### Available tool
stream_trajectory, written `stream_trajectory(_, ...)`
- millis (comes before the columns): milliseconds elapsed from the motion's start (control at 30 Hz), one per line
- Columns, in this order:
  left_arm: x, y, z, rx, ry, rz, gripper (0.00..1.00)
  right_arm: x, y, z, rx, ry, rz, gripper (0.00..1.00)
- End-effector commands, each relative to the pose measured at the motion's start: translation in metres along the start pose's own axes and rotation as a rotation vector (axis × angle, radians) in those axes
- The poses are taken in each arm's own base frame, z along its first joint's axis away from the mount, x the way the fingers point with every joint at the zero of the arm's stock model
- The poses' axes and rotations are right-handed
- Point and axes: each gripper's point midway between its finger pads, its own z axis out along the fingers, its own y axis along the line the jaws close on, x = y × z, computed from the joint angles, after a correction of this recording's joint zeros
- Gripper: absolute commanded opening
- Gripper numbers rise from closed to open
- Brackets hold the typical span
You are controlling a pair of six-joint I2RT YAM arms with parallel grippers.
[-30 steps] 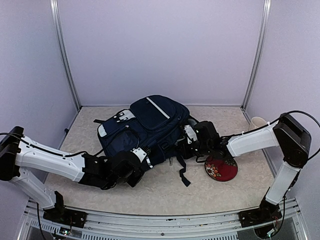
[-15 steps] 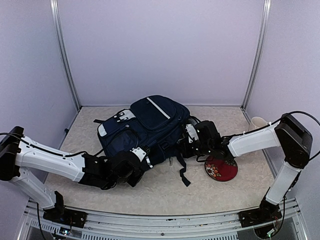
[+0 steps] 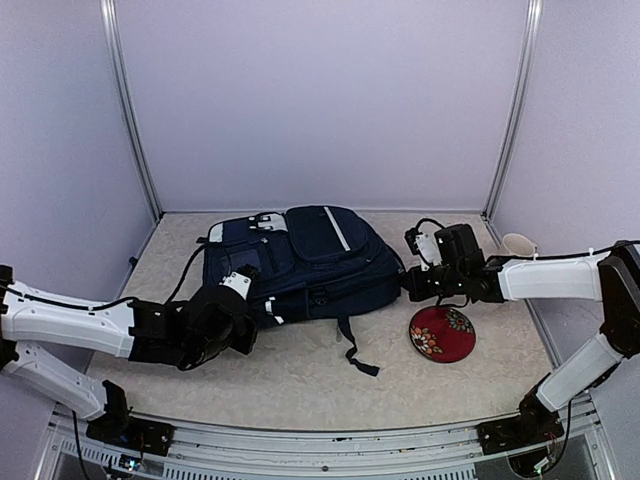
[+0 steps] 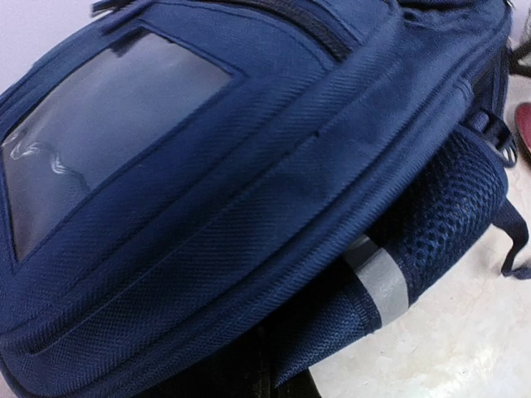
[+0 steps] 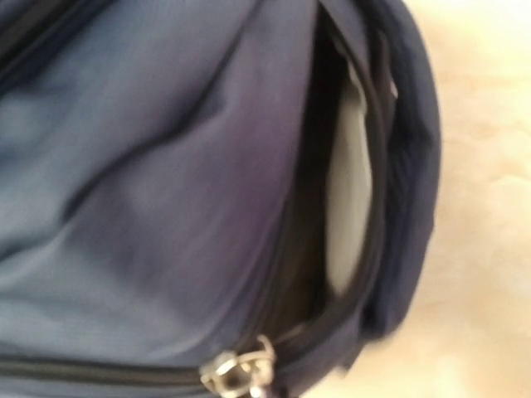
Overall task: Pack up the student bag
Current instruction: Zip the student bag into the largest pocket of the bag.
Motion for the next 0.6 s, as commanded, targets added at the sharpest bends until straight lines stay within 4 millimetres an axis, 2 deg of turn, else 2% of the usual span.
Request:
stream_trajectory(0, -0.009, 0.083, -0.019, -0.249, -0.076, -0.168, 0.00, 0.017, -0.026, -0.006, 0.069, 0.077, -0.015, 0.00)
stream_trajectory(100, -0.015, 0.131, -0.022, -0.332, -0.104, -0.315, 0.00, 0.021, 0.003, -0.005, -0.028, 0.083, -0.025, 0.00)
stream_trajectory(133, -0.015, 0.150, -0.023, -0.363, -0.114, -0.374, 0.03, 0.021, 0.016, -0.004, -0.074, 0.077, -0.023, 0.00)
stream_trajectory(167, -0.015, 0.165, -0.023, -0.384, -0.125, -0.430, 0.21, 0.021, 0.033, -0.004, -0.130, 0.071, -0.026, 0.00)
stream_trajectory(233, -0.013, 0.195, -0.026, -0.419, -0.157, -0.553, 0.64, 0.019, 0.064, -0.004, -0.221, 0.064, -0.039, 0.00)
stream_trajectory(267, -0.013, 0.204, -0.026, -0.420, -0.171, -0.600, 0.82, 0.018, 0.076, -0.005, -0.252, 0.062, -0.045, 0.00)
stream_trajectory(300, -0.015, 0.207, -0.027, -0.410, -0.187, -0.624, 0.89, 0.015, 0.085, -0.005, -0.278, 0.057, -0.043, 0.00)
stream_trajectory(333, -0.025, 0.205, -0.029, -0.380, -0.219, -0.629, 0.91, 0.013, 0.094, -0.006, -0.306, 0.054, -0.040, 0.00)
stream_trajectory(400, -0.046, 0.182, -0.034, -0.283, -0.283, -0.560, 0.91, 0.010, 0.104, -0.008, -0.349, 0.046, -0.026, 0.00)
stream_trajectory(500, -0.078, 0.104, -0.051, -0.077, -0.404, -0.305, 0.85, 0.008, 0.108, -0.011, -0.372, 0.042, -0.016, 0.00)
stream_trajectory(567, -0.082, 0.051, -0.056, 0.063, -0.431, -0.098, 0.79, 0.009, 0.109, -0.011, -0.373, 0.048, -0.012, 0.00)
